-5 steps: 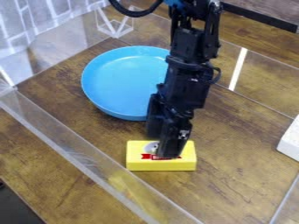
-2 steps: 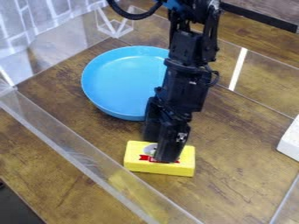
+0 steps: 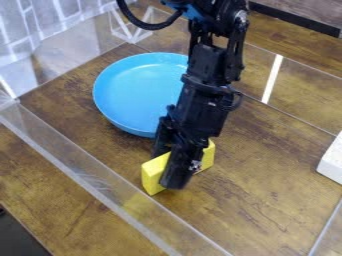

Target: Put the yellow block in the blue tray

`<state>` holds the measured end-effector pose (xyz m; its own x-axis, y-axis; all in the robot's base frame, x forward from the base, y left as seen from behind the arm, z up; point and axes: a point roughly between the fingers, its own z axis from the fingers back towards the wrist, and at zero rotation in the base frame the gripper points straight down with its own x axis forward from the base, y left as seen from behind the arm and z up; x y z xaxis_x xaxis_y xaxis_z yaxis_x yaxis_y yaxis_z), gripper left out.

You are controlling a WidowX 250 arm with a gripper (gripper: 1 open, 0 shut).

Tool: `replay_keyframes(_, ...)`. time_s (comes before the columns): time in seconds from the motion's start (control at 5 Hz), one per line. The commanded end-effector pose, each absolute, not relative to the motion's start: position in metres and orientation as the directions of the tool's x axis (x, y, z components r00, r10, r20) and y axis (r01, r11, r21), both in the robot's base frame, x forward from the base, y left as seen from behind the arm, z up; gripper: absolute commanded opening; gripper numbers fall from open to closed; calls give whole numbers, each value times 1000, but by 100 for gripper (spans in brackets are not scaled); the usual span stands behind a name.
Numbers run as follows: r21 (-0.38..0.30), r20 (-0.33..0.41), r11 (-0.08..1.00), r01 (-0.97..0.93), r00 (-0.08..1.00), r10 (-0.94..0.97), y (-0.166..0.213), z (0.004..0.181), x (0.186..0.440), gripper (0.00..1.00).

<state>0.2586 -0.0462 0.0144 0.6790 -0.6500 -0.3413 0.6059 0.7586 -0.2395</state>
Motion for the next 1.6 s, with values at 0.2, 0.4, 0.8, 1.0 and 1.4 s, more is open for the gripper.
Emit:
replay_keyframes(0.2, -249, -338, 771, 586, 693, -637, -42, 22, 253, 0)
replay_keyframes(0.4, -252, -334, 771, 585, 695, -637, -42, 25, 254, 0)
replay_keyframes(0.8, -257, -327, 771, 582, 699, -636, -41, 29, 258, 0)
replay_keyframes(1.0, -259, -324, 772, 580, 701, -636, -41, 30, 260, 0)
replay_keyframes(1.4, -265, -317, 772, 577, 704, -635, -40, 29, 262, 0)
